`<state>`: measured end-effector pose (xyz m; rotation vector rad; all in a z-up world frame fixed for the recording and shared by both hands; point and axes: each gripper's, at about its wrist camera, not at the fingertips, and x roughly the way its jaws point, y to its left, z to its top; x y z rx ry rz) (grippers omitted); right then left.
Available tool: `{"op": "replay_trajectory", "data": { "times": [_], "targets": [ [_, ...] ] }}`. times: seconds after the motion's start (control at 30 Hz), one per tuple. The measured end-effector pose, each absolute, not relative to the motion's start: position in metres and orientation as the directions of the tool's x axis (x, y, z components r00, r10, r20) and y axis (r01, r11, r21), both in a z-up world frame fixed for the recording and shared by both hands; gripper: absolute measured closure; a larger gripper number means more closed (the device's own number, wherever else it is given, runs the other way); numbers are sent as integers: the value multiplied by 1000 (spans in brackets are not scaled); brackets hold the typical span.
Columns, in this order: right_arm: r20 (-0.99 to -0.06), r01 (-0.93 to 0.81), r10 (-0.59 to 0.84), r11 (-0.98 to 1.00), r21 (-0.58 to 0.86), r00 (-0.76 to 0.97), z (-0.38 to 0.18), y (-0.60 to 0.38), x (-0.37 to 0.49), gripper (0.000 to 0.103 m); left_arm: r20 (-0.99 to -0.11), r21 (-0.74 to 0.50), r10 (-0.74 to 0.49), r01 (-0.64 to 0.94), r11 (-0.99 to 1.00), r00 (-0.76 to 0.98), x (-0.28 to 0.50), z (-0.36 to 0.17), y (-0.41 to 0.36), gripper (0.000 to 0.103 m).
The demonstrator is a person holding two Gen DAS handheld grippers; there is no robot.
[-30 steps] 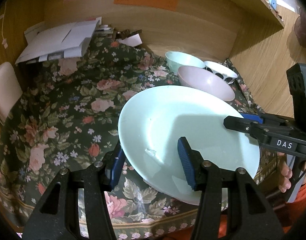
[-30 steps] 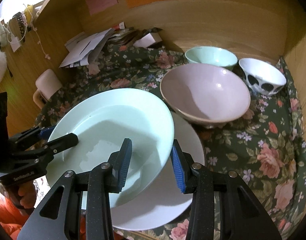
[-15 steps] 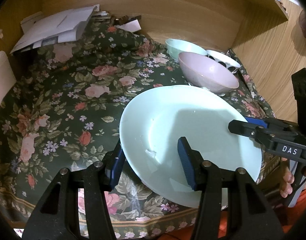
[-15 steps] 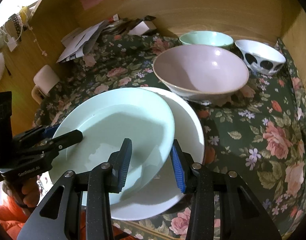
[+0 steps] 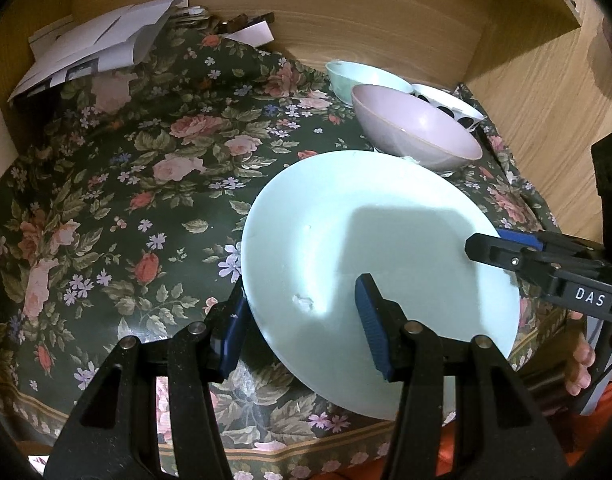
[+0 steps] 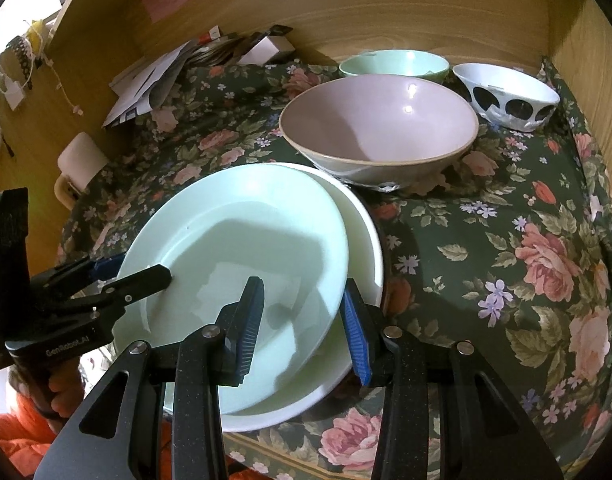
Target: Organize plates and bowls
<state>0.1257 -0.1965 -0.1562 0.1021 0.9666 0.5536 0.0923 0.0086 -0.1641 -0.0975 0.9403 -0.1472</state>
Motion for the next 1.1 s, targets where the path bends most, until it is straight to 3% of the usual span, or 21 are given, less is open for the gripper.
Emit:
{"op": "replay_trajectory", "data": {
  "times": [0.33,0.5,0.8,0.97,1.1],
  "targets": [
    [-746,-395,479,865,310,463,-152,-204,123,68,-807,-130,-160,95,987,568,95,-164,5,47],
    [-745,-372,431,891,262,508,-145,-210,123,67,-804,-131,-155,83,988,574,95,-162,5,39],
    [-721,-335,414,905,261,556,-134,-225,134,67,-767,-85,-119,84,993,630,108,-129,13,35],
    [-701,-327,407,910,255,586,-123,-230,145,67,-743,-72,-120,99,992,658,125,-109,8,26],
    [-687,-318,397,915,248,608,-115,-232,155,59,-720,-42,-109,114,993,685,140,-97,-1,23]
  ]
}}
